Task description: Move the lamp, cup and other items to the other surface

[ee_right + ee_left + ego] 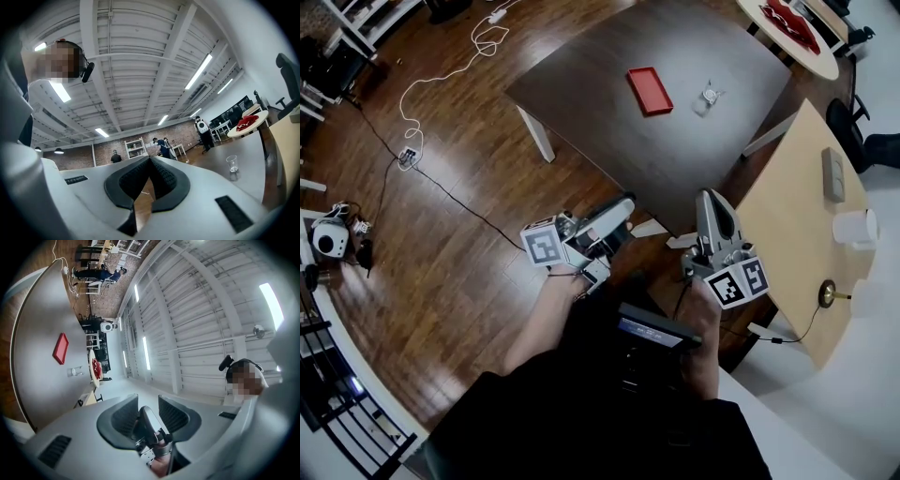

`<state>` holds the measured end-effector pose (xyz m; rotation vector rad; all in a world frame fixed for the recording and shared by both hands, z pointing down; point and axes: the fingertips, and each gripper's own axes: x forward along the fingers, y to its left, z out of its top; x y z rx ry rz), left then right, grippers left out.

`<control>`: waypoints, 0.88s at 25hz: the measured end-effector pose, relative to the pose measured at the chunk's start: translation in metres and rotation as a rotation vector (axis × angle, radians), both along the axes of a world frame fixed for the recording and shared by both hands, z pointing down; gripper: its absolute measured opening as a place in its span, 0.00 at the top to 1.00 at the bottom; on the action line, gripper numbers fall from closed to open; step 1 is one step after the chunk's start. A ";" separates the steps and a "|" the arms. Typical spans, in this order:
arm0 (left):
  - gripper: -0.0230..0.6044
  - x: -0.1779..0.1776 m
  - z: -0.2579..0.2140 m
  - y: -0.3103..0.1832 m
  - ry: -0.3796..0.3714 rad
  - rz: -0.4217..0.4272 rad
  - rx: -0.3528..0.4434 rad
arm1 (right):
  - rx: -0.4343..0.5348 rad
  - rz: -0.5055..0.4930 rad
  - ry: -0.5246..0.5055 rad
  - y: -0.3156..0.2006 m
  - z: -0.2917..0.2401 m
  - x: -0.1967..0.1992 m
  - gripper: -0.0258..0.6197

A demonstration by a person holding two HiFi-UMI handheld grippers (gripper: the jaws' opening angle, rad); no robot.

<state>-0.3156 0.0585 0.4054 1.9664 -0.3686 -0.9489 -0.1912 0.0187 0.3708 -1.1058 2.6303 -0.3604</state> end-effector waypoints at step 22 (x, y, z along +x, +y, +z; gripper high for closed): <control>0.74 -0.006 -0.028 -0.138 -0.132 -0.155 0.011 | 0.032 -0.214 -0.163 -0.180 -0.020 -0.038 0.94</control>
